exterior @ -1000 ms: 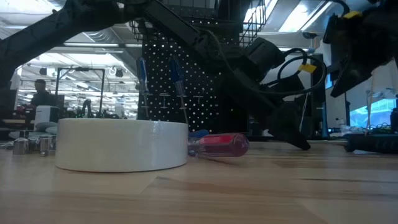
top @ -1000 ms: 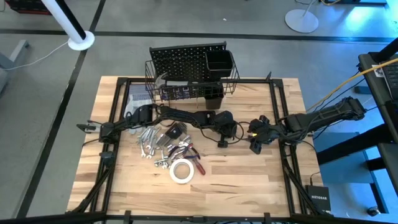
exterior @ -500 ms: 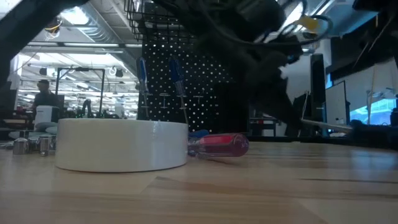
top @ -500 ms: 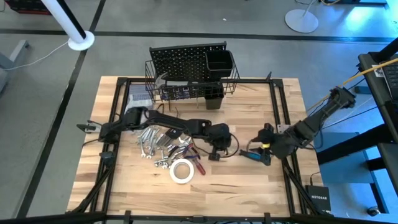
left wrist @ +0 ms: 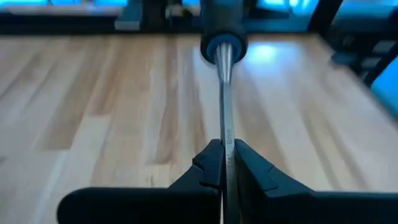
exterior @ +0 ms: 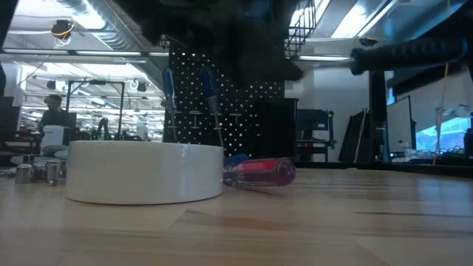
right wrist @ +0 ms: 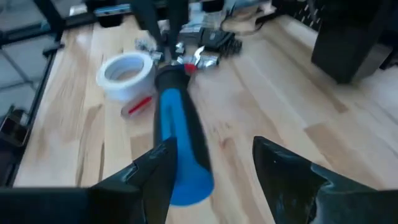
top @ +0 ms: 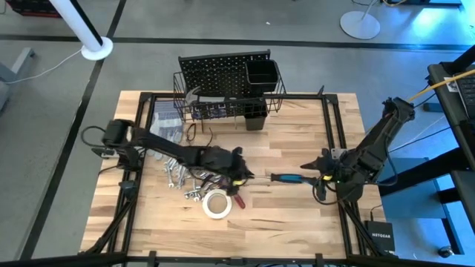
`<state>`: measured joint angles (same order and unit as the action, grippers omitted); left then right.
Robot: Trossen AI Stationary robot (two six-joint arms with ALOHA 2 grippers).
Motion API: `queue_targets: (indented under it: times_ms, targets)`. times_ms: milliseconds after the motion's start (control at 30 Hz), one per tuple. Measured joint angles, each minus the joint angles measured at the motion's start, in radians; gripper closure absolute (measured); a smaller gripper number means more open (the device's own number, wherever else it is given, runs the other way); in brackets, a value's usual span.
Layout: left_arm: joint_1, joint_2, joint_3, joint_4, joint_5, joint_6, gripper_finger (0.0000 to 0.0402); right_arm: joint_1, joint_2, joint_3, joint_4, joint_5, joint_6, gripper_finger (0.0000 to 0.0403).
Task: Hang tools onto peg board
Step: Put the black screwdriver into the bottom black bin on the pegboard
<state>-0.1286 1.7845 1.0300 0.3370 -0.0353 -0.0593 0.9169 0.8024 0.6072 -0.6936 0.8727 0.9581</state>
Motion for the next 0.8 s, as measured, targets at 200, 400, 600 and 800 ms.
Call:
queue_targets:
  times_ms: [200,400,600,800]
  targets:
    - [-0.006,-0.130,-0.179,0.266,-0.023,-0.042,0.0394,-0.001,0.000,-0.178,0.356,0.150,-0.130,0.0189]
    - [0.012,-0.175,-0.257,0.345,-0.025,-0.070,0.0394,-0.001,0.000,-0.243,0.575,0.243,-0.286,0.0189]
    - [0.012,-0.178,-0.273,0.348,-0.026,-0.072,0.0394,-0.001,-0.004,-0.243,0.580,0.180,-0.289,0.0189]
    - [0.012,-0.205,-0.273,0.351,-0.025,-0.069,0.0394,-0.001,-0.016,-0.242,0.562,0.103,-0.215,0.0189]
